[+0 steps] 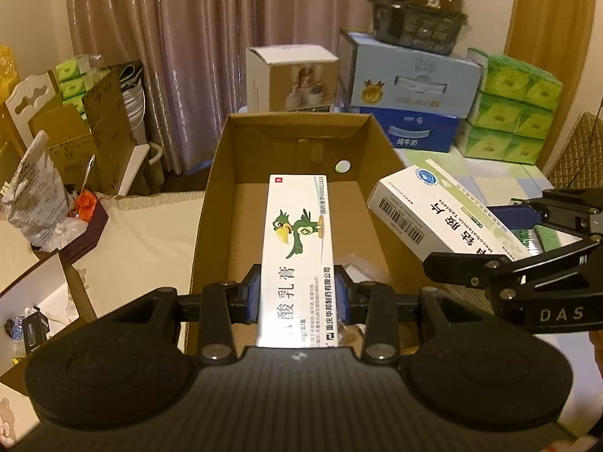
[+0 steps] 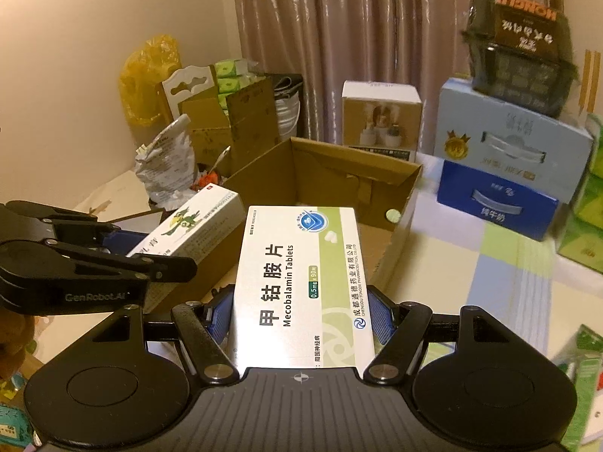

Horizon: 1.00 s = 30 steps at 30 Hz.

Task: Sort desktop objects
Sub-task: 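Lower both boxes into the cardboard box and open both tools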

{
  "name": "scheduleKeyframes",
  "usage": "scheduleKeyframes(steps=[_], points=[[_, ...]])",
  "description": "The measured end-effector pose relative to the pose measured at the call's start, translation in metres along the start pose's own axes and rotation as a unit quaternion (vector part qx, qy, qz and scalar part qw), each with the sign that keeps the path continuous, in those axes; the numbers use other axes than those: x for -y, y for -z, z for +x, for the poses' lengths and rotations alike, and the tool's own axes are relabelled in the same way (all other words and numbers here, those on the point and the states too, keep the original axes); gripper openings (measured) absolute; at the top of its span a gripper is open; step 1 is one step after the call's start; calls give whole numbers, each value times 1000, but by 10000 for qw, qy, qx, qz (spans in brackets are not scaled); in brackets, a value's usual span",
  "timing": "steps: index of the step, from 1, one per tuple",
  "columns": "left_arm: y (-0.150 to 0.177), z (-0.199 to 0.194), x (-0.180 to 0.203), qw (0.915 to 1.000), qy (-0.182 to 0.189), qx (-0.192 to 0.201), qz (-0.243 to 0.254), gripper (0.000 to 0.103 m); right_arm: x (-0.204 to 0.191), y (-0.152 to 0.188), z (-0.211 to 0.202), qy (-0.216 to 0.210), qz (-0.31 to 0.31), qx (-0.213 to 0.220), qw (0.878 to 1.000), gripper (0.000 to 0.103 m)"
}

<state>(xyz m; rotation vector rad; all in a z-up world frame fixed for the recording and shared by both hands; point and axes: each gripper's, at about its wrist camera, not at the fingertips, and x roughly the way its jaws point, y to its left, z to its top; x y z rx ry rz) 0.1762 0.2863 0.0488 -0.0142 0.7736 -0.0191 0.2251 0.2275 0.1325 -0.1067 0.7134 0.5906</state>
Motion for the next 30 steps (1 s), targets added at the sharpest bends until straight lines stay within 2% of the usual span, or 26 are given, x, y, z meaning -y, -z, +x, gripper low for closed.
scheduleKeyframes(steps=[4,6,20,25,30], points=[[1,11,-7,10000,-45,-35,-77,33,1,0,14,-25,67,-53,10000,68],[1,11,-12,9999,-52,22,-156,38,2,0,19,-36,93,-59,9999,68],[7,-20,-18,9993,-130,292,-216,41,-1,-2,26,-135,312,-54,9994,68],[12,-29,-20,9988,-209,346,-260,41,1,-6,24,-203,486,203,9984,75],[20,-38,-16,9986,-211,390,-290,43,11,-3,7,-181,609,398,9972,77]])
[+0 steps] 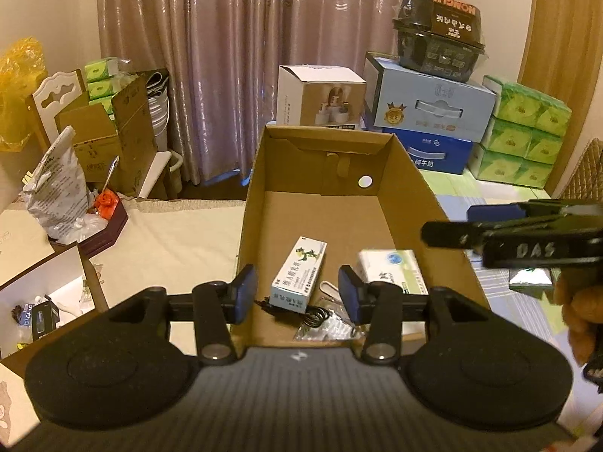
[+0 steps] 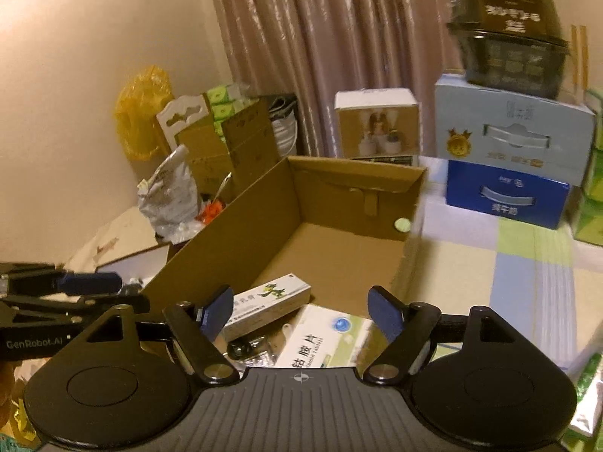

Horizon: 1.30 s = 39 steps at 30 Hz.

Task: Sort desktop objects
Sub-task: 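Lower both boxes into the cardboard box and open both tools, then return both tools to the table toward the green spray box and night light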

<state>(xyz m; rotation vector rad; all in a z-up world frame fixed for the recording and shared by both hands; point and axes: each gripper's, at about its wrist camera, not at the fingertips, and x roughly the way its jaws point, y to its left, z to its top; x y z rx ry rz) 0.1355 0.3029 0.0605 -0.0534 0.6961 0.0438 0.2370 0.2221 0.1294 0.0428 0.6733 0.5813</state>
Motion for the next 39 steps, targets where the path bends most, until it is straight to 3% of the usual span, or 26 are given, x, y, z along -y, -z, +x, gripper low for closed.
scheduleKeyframes(steps=[7,14,19,29,39], points=[[10,-17,18,9999,117,100,-48,48,25,16,-50,107,311,233,9992,89],[19,-37,49,9993,333,142,18,63,57,56,-107,518,611,230,9965,99],[25,-50,81,9979,586,188,186,79,86,94,-149,845,1029,111,9910,101],[37,-61,156,9920,1079,168,630,98,135,147,-211,1486,1515,22,9772,101],[45,-38,238,9809,1589,-58,1118,98,164,162,-262,2035,1784,291,9622,101]])
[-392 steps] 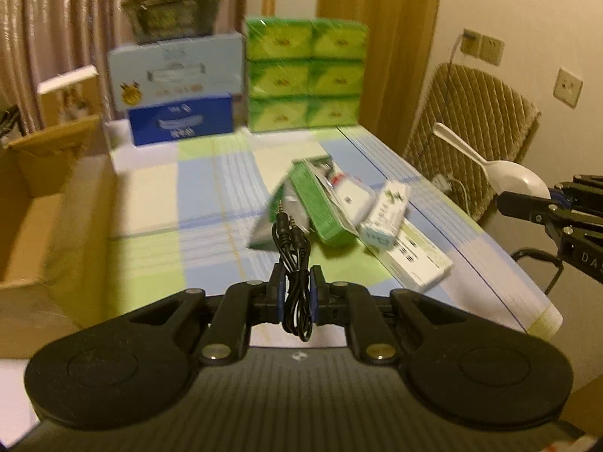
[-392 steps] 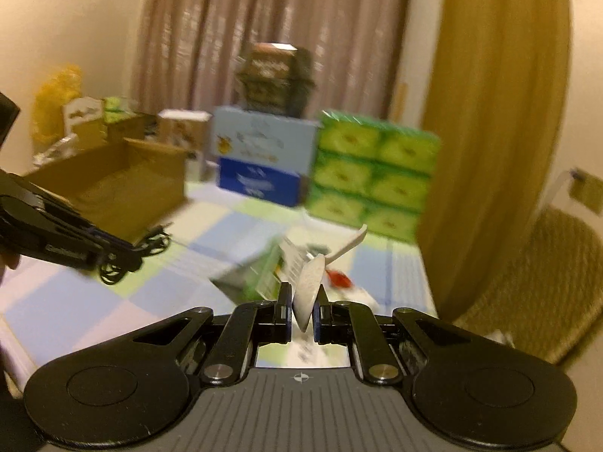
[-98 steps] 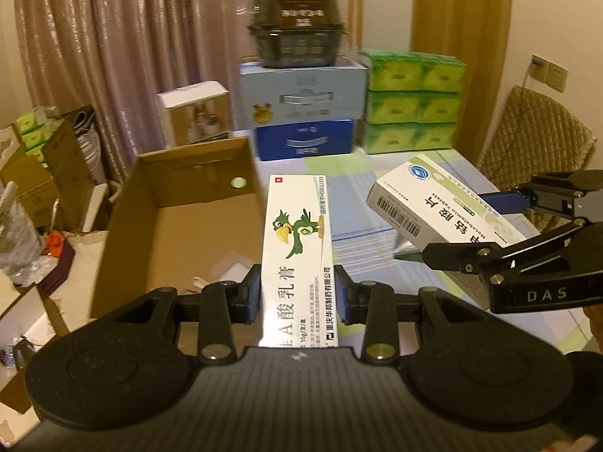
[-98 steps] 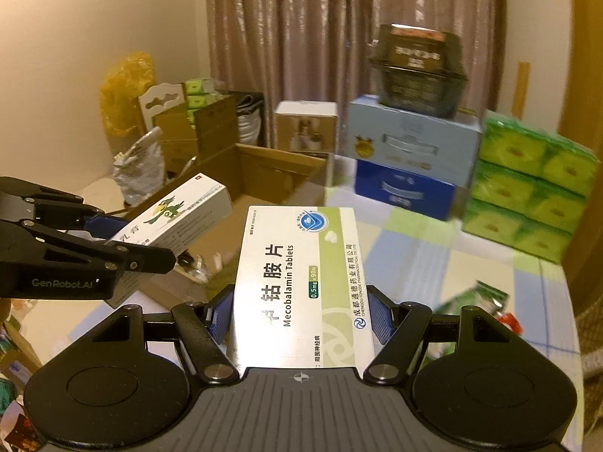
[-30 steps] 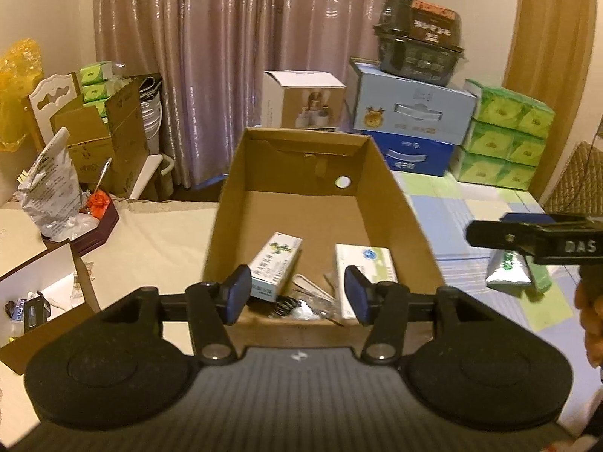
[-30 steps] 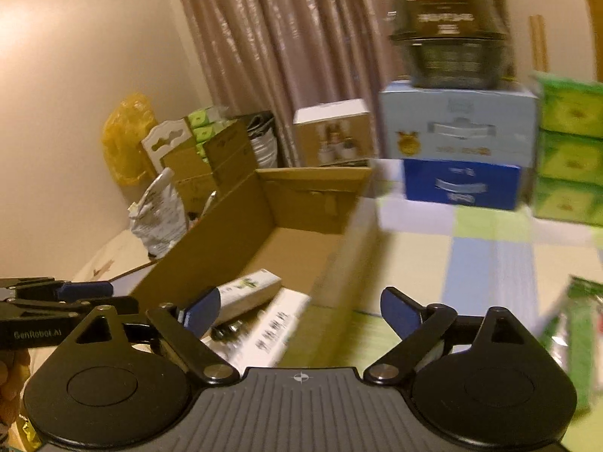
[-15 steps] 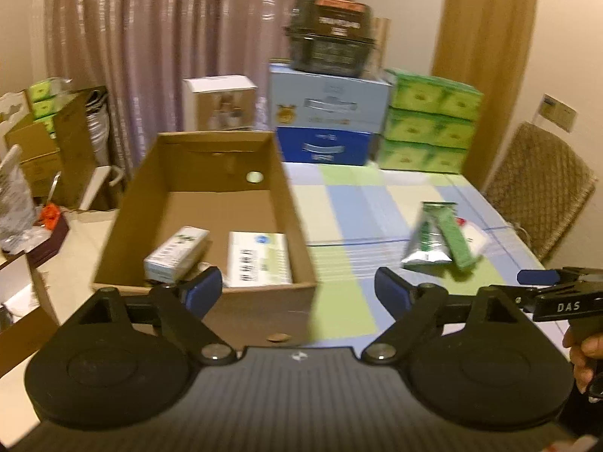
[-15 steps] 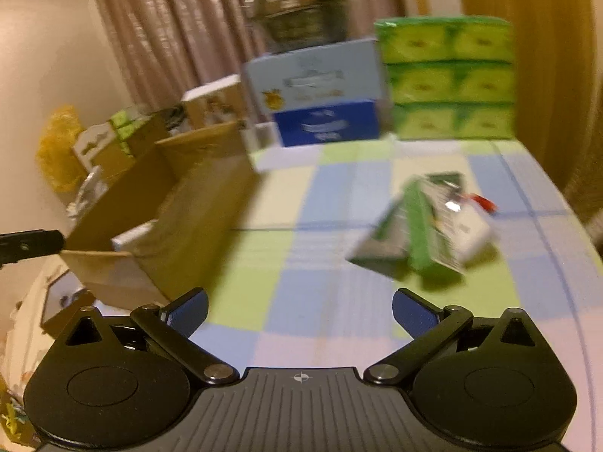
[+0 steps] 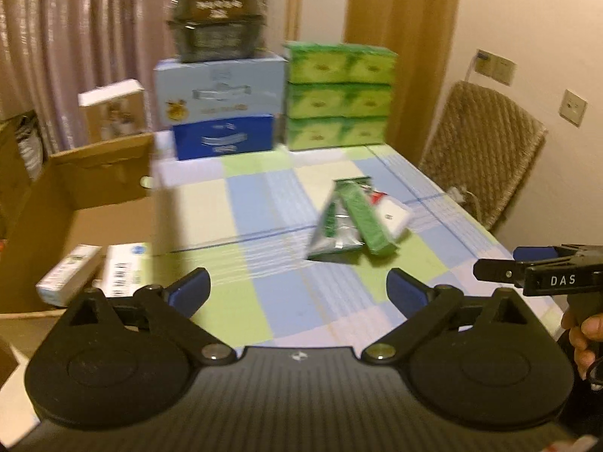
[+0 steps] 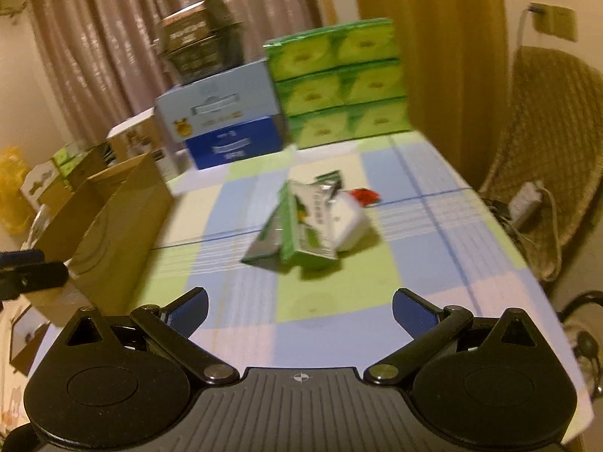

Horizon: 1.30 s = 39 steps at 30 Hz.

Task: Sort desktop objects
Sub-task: 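Return both tools to the table toward the green spray box and night light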

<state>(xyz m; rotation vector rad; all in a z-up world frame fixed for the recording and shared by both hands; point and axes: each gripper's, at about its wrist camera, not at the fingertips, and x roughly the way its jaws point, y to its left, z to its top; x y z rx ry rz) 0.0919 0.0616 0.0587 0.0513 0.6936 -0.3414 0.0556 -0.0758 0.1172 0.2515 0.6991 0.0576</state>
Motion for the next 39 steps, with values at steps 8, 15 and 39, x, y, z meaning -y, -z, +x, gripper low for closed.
scheduleKeyframes(steps=[8,15,39], points=[[-2,18,36,9999,130,-12,94,98,29,5,-13,273,62,23,9996,101],[-10,52,57,9996,20,10,279,98,45,-10,2,270,16,133,9995,101],[16,214,119,9846,57,246,1727,89,99,-57,121,282,-238,-161,9992,84]])
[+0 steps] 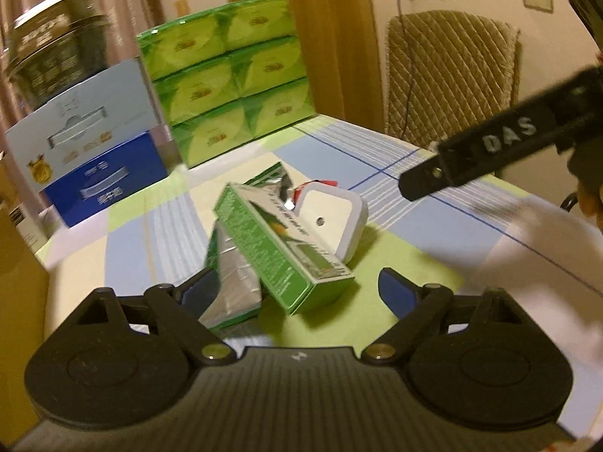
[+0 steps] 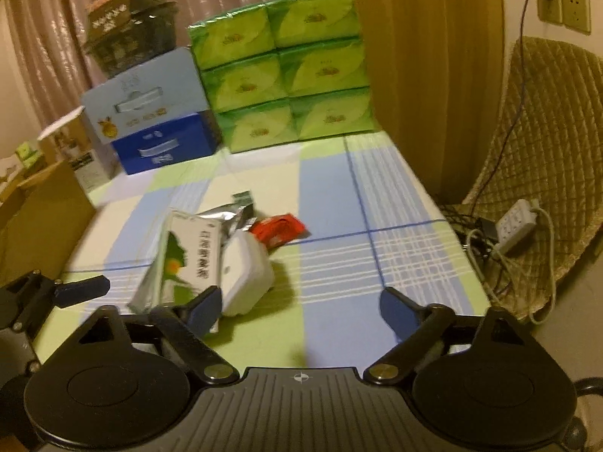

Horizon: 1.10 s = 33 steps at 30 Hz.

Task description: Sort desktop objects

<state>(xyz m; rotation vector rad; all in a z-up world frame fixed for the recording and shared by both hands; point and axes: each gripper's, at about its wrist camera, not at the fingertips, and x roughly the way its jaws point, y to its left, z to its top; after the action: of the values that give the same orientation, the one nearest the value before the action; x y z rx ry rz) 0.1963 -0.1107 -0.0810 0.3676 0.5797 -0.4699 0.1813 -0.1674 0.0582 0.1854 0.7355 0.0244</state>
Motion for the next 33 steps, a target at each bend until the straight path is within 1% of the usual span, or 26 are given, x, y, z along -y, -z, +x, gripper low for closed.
scheduleKeyframes(steps=[3,5,9,13,18,23,28,33], points=[[0,12,7,9999,33,-10,117,89,2,-2,8,96,-146,-13,9998,81],[0,18,12,9999,13,-22,170,89,4,-4,12,88,-135,-32,9999,81],[0,32,20,9989,-212,-62,424,89,12,-8,19,-170,241,-102,9995,81],[4,41,24,9962,-459,-114,728,89,7,-9,27,-132,92,-159,9997,81],[6,41,19,9939,-681,-104,861,87,2,-11,37,-197,-7,-203,9996,81],[1,33,0,9965,-715,-43,429,87,-2,-13,44,-215,-70,-201,9995,81],[0,29,-15,9964,-819,18,217,87,-6,-14,48,-220,-108,-218,9995,81],[-2,27,-23,9983,-563,102,-125,87,-11,-15,54,-261,-179,-251,9992,81]])
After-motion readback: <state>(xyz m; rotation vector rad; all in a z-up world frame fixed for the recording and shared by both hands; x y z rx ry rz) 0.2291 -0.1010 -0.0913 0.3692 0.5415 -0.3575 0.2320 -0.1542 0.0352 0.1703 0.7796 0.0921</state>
